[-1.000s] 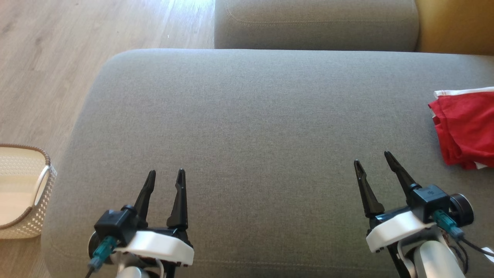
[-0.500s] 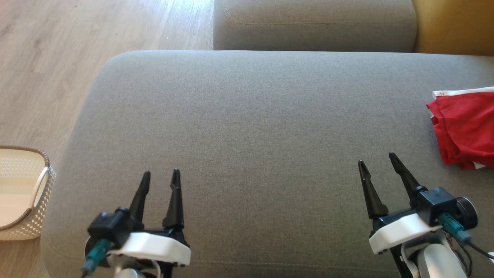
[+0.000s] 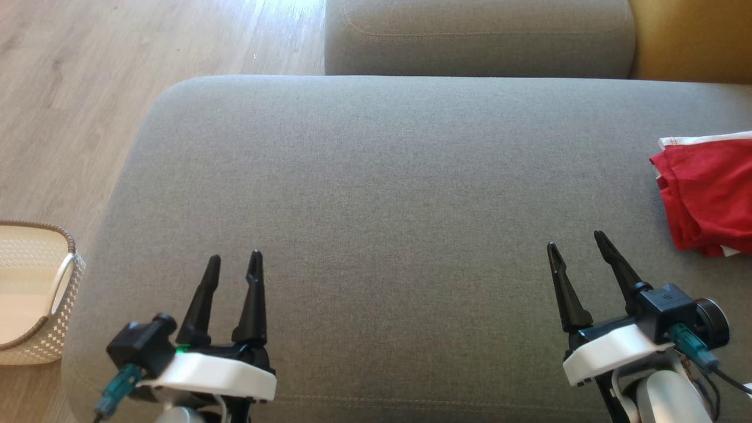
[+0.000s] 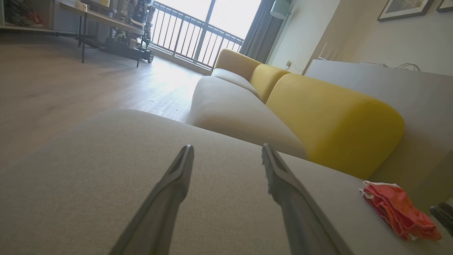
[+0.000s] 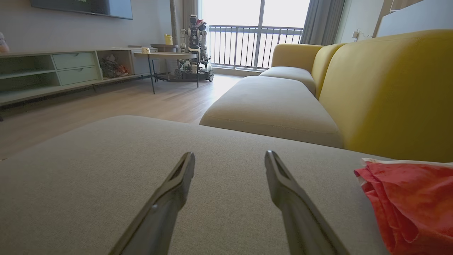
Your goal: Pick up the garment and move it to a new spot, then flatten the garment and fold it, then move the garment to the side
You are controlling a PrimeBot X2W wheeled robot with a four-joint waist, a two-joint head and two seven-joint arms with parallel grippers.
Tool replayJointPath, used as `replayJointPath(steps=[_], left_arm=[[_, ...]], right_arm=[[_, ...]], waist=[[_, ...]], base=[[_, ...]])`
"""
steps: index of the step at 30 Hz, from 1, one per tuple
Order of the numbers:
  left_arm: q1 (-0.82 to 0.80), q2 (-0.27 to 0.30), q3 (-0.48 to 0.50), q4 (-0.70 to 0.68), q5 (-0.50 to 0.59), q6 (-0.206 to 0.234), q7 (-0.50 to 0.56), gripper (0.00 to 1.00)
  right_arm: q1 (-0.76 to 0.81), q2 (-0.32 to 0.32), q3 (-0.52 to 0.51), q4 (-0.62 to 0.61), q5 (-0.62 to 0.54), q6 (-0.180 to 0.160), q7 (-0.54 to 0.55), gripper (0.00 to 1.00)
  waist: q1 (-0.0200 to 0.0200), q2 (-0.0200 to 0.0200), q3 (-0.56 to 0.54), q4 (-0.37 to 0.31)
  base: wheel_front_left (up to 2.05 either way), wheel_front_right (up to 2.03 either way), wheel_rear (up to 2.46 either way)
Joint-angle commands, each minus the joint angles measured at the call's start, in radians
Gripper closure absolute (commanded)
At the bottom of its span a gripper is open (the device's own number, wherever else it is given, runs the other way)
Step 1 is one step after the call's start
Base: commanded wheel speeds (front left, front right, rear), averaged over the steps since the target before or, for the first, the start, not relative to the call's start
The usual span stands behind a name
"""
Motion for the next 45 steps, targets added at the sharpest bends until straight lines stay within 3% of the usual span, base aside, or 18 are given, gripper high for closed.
replayJointPath(steps=[1,9,10,15,45], left_arm=[[-0.021,0.003,0.038,-0.035,-0.008,-0.004,-0.002,0.00],[-0.017,0.003,0.052,-0.038,-0.036,-0.016,-0.002,0.00],[0.011,0.000,0.014,-0.002,-0.037,-0.016,0.000,1.00],[0.037,-0.003,0.009,0.058,-0.052,-0.017,0.002,1.00],[-0.012,0.016,0.063,0.090,-0.339,-0.037,0.071,1.00]], right_arm=[[-0.026,0.001,0.026,-0.031,-0.006,0.000,-0.009,0.00],[-0.029,0.001,0.027,-0.030,-0.004,0.000,-0.009,0.00],[0.000,0.000,0.004,0.000,0.000,0.000,0.000,1.00],[0.012,0.000,0.005,0.063,0.014,0.000,0.007,1.00],[-0.008,0.001,-0.019,0.063,0.387,0.000,0.090,1.00]], waist=[[0.0000,0.0000,0.000,0.000],[0.0000,0.0000,0.002,-0.002],[0.0000,0.0000,0.002,-0.002],[0.0000,0.0000,0.003,-0.004],[0.0000,0.0000,0.003,-0.044]], base=[[0.00,0.00,0.00],[0.00,0.00,0.00],[0.00,0.00,0.00],[0.00,0.00,0.00],[0.00,0.00,0.00]])
